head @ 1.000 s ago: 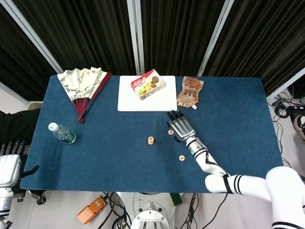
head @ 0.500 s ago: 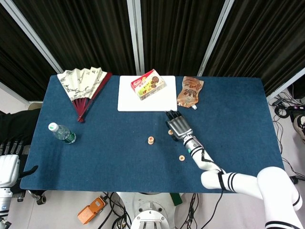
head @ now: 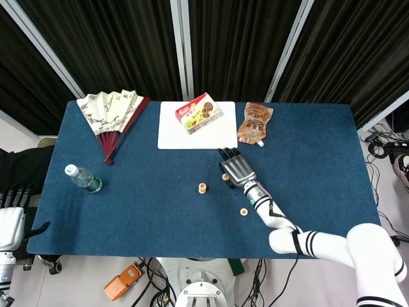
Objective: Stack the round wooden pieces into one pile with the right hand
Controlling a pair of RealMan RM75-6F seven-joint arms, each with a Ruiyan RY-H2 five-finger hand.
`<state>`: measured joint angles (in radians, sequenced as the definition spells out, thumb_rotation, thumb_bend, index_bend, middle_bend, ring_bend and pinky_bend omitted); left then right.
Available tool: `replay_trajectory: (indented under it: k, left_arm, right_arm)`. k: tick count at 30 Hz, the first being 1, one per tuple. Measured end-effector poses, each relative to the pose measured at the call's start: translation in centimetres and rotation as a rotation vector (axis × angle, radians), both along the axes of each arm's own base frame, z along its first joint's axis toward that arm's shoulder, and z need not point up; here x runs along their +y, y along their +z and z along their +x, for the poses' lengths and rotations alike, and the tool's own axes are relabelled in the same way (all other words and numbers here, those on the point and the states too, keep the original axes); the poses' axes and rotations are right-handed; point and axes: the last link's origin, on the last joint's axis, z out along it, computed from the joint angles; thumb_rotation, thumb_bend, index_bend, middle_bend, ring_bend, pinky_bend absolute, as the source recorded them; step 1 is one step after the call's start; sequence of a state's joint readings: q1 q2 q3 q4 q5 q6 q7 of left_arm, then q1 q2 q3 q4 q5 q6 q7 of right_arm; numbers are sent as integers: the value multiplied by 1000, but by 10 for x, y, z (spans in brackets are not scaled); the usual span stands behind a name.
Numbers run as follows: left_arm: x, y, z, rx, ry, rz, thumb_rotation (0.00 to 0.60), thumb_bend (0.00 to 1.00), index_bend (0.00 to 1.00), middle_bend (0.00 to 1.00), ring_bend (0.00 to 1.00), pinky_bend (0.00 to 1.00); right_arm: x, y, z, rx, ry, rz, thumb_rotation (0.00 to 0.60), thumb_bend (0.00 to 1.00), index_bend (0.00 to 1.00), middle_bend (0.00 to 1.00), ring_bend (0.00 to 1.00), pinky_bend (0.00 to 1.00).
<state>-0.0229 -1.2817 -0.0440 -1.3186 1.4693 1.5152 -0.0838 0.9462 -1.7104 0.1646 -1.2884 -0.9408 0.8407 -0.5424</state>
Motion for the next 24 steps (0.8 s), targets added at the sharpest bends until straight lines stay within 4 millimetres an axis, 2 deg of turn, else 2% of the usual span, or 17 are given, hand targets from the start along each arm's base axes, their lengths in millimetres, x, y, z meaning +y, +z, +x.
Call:
replay_trajectory:
  k: [5,11,24]
  left_arm:
    - [1,-1,1,-2,-7,-3,600,0,114,86,61,0]
    - [-2,0,-1,-4,4,2,600,0,114,86,62,0]
    - [-5,-1,-7,-11,19,3,600,0,114,86,62,0]
  right_arm:
    - [15,5,27,-51,57,43,600,499,597,104,127,150]
    - [23,-1,49,-32,108,73,600,499,581,105,127,150]
    - [24,-18,60,-1,115,90,600,499,554,104,127,147]
